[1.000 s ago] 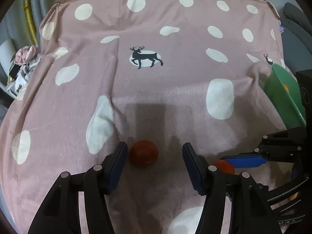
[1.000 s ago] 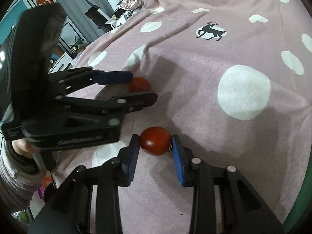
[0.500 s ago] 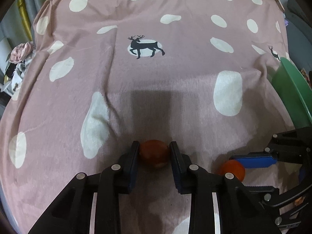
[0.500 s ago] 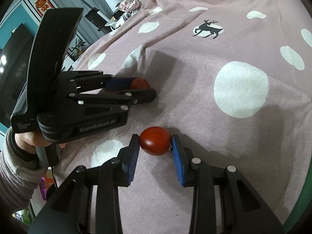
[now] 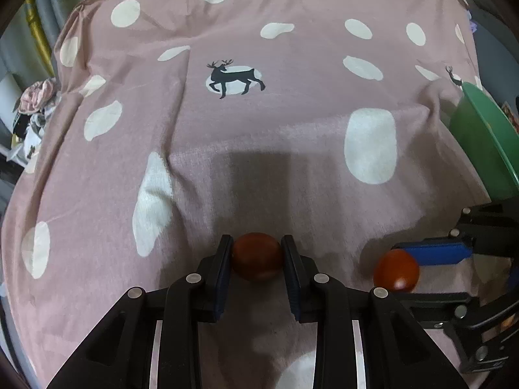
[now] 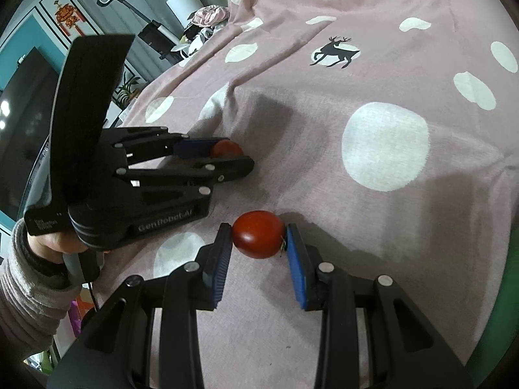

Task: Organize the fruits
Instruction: 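Grasp a cherry tomato with the right gripper while the left gripper grasps the other, then carry both held cherry tomatoes over the teal bowl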

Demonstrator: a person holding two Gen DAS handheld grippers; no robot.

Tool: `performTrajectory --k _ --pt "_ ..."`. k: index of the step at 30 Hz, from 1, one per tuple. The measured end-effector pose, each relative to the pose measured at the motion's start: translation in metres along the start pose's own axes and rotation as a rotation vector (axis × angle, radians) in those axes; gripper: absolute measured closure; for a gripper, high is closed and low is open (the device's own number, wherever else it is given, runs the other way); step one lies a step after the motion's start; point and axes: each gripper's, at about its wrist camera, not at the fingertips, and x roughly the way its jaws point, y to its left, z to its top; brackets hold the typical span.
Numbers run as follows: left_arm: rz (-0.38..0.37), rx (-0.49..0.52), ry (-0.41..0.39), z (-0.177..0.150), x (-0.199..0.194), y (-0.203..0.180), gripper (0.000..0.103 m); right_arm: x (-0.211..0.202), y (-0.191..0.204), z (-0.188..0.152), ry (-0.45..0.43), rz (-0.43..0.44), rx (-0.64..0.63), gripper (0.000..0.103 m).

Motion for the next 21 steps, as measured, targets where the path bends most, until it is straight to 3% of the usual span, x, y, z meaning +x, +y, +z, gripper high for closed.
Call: performTrajectory --k 12,21 --pt "-0.004 -0.002 -0.059 -0.015 -0.03 -0.01 0.073 -0.017 0.007 -0.017 -0.017 -0.022 -0.006 0.069" --pt "-0.058 -0.016 -0.09 -0.031 -0.052 -0.028 0.073 -0.043 0.016 -0.034 -0.073 -0.05 -0.025 0.069"
